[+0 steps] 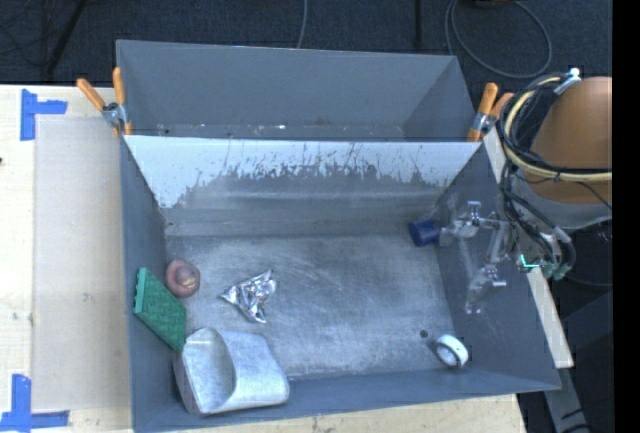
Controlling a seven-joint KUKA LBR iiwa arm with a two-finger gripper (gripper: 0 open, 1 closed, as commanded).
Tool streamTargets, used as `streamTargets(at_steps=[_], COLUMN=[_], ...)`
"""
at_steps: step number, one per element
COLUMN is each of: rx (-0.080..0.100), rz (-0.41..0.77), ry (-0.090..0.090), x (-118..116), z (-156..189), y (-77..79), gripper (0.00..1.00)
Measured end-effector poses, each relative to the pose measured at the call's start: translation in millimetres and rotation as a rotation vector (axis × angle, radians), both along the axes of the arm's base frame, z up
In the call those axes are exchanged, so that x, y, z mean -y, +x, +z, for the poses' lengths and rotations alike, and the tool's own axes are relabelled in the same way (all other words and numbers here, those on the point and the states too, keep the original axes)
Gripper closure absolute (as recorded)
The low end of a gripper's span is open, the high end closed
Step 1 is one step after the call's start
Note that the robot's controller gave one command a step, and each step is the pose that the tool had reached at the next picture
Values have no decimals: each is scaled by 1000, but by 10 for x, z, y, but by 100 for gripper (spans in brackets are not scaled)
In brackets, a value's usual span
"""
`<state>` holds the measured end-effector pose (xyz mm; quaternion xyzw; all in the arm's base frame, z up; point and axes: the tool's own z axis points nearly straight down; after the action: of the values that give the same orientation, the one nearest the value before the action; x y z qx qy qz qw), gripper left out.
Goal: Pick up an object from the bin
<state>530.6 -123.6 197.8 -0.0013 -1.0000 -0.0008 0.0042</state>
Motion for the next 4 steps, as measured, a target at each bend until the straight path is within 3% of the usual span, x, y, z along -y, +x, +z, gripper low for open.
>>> streamTargets(at_steps=[1,2,3,4], rx=[23,15,8,11], rz=[72,134,269,529], ry=[-1,1,1,0], x=[91,105,126,-526], z=[-879,-922,-1010,-1266], y=[-324,-346,-390,-53], gripper=[0,0,0,0])
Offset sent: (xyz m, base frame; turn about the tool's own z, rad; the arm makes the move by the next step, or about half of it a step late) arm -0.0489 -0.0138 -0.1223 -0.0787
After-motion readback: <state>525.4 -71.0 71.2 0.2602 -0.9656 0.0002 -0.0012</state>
